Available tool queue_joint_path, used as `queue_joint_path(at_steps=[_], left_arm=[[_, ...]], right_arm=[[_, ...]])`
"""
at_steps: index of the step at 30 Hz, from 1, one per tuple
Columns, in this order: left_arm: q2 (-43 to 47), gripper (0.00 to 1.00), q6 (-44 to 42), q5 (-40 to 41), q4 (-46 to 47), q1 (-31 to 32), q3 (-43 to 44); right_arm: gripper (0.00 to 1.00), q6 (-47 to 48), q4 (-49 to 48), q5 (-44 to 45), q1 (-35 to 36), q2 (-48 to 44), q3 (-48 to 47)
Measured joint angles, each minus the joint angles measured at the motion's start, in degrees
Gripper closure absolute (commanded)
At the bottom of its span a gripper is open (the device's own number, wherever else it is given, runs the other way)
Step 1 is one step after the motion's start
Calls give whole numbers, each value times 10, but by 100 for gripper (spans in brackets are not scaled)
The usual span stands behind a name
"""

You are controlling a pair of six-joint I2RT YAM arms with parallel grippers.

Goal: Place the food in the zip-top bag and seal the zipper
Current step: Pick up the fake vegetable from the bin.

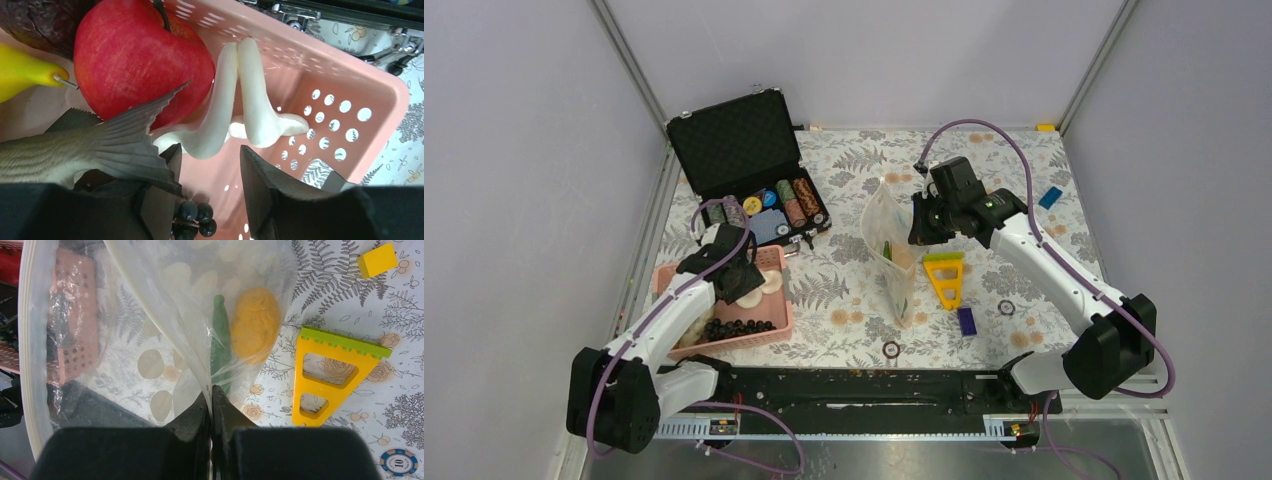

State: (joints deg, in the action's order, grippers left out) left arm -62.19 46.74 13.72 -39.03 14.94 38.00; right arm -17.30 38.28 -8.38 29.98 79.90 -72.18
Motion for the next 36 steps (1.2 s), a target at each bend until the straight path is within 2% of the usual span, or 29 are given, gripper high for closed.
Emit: queue_joint_path(at_steps=[5,9,12,20,28,31,36], left_arm=[[-17,63,1,16,4,0,0],[-32,88,-1,21,12,0,0],[-42,100,-5,25,17,0,0],[-30,100,-2,25,11,0,0],[114,100,-4,-10,-16,0,18],[166,100,-10,-42,-8,0,29],[214,100,-24,-139,54,0,32]], right_arm=[[94,3,1,3,0,2,-2],[94,4,1,3,-1,7,-4],[93,4,1,4,-2,8,-5],[93,5,2,4,-4,8,-5],[94,5,2,2,-4,8,-5],[94,5,2,2,-4,8,-5],[94,5,2,-2,-4,8,-5]])
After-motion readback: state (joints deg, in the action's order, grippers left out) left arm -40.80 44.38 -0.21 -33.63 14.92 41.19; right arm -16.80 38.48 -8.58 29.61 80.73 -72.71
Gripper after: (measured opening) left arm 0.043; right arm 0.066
